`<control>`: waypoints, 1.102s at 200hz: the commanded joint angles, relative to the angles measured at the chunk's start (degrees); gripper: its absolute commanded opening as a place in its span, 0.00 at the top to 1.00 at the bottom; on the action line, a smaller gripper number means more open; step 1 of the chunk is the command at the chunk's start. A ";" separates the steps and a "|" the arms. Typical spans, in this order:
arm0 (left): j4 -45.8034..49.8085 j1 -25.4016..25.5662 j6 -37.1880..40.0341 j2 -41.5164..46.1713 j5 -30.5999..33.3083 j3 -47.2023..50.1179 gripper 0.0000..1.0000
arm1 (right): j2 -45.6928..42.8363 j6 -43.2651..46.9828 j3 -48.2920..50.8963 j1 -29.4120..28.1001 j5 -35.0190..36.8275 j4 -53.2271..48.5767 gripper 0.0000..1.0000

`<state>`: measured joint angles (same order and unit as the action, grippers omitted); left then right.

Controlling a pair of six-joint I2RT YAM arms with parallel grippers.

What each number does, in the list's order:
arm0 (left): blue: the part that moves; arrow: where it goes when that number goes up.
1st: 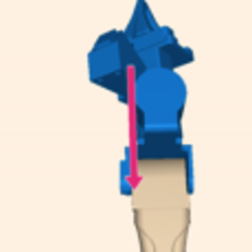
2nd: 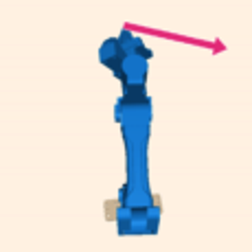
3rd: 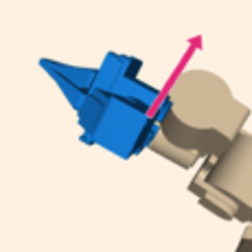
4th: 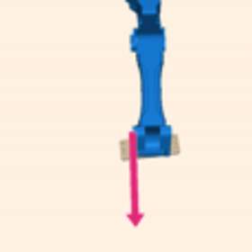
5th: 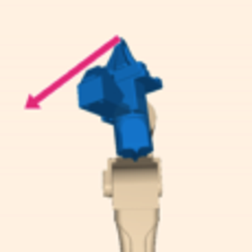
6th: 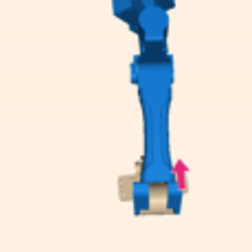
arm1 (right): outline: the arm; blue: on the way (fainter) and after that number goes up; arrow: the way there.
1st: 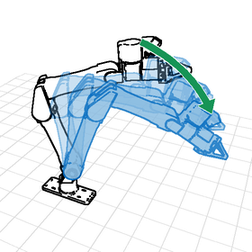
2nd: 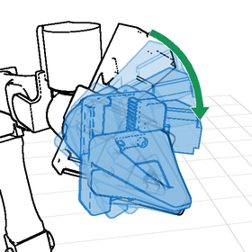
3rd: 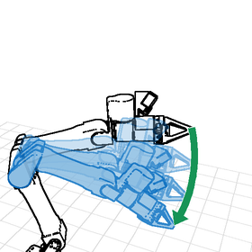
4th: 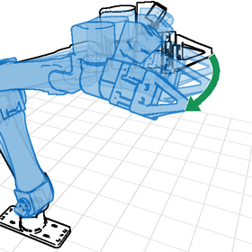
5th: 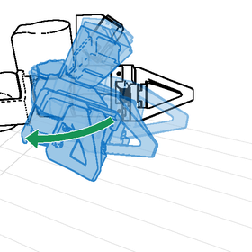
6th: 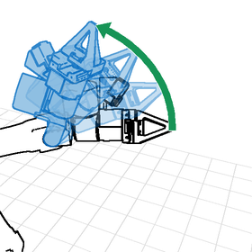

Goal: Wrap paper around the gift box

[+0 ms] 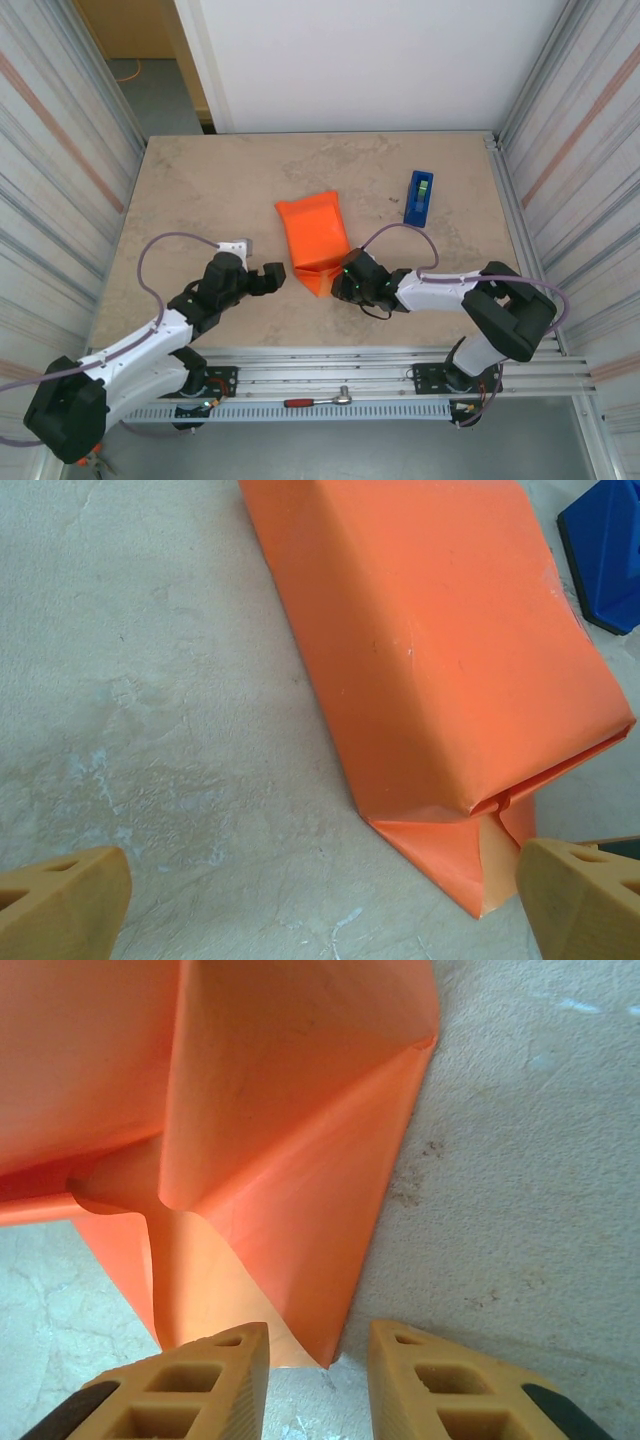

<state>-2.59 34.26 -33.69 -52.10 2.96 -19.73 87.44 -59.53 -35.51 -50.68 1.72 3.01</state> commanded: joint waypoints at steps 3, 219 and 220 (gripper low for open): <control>-1.30 0.20 -0.77 -0.20 -0.41 -0.14 0.01 | 2.02 -0.04 -1.01 -0.31 0.22 0.45 0.70; 0.92 0.27 -3.40 -0.06 -0.76 -0.76 0.01 | 2.43 0.29 -2.42 -0.98 0.73 -1.23 0.80; 0.87 0.28 -3.57 -0.09 -0.76 -0.76 0.01 | 2.46 0.29 -2.44 -0.99 0.73 -1.33 0.80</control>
<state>-2.83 34.26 -34.28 -53.08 2.61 -19.73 88.90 -59.40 -36.56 -51.05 1.52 3.42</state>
